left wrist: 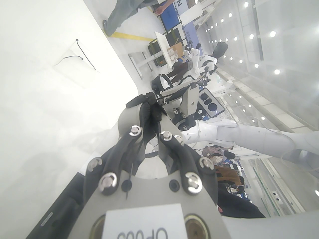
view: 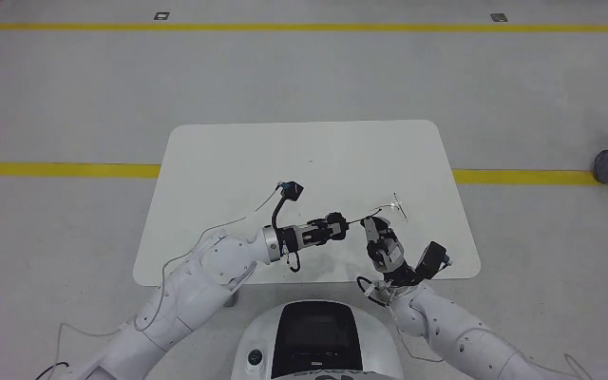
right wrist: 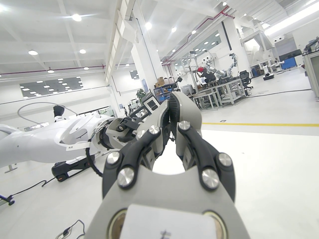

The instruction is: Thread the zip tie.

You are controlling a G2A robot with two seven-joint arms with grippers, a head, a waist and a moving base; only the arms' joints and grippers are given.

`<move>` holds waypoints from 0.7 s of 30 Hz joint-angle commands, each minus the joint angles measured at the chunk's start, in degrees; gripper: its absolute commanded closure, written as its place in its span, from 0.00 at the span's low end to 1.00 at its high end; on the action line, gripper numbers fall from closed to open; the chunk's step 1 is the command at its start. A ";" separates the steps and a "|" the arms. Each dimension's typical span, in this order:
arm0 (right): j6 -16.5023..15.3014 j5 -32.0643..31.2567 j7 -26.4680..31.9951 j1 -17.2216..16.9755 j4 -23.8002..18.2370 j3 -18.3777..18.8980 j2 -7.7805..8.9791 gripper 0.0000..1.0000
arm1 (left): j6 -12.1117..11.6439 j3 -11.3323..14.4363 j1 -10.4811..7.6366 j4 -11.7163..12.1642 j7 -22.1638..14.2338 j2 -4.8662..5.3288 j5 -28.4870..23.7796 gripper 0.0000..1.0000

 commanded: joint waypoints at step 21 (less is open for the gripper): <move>0.00 0.97 0.66 0.89 -0.01 -1.79 0.05 1.00 | 0.00 0.00 0.00 0.00 0.00 0.00 0.00 1.00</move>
